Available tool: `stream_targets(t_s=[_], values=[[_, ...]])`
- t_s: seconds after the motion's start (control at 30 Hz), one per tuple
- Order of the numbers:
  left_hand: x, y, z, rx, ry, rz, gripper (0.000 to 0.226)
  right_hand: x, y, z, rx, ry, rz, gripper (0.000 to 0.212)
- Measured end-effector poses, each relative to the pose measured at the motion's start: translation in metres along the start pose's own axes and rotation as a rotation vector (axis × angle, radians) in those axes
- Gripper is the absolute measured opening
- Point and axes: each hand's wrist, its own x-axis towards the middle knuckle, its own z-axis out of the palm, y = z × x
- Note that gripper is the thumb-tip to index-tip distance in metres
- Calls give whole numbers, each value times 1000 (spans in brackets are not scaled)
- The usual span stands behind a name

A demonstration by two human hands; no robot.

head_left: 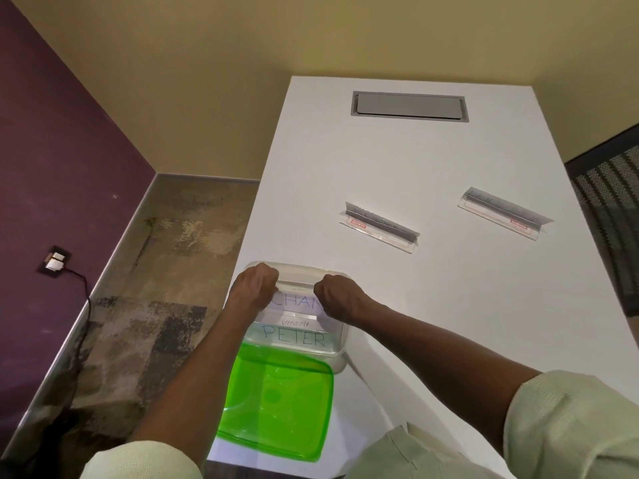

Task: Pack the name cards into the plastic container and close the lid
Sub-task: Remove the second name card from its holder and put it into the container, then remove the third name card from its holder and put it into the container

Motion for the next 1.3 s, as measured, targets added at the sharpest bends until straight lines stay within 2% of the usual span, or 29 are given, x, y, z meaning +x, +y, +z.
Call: stream_targets(t_s=[0.17, 0.4, 0.5, 0.7, 0.9, 1.07, 1.3], values=[[-5, 8, -10, -165, 74, 6, 27, -16, 1, -20, 87, 117, 26, 7], [-19, 37, -38, -266, 208, 0, 14, -51, 22, -47, 58, 287, 67, 30], [-20, 54, -49, -306, 220, -49, 22, -68, 38, -53, 53, 313, 103, 33], [-20, 105, -64, -377, 339, -20, 19, -105, 76, -58, 47, 403, 118, 39], [-7, 146, -64, -344, 367, 11, 27, -142, 111, -66, 37, 439, 175, 37], [-6, 185, -74, -361, 380, 18, 17, -168, 141, -70, 61, 473, 249, 36], [-6, 221, -83, -369, 440, 43, 24, -197, 172, -78, 48, 495, 298, 40]])
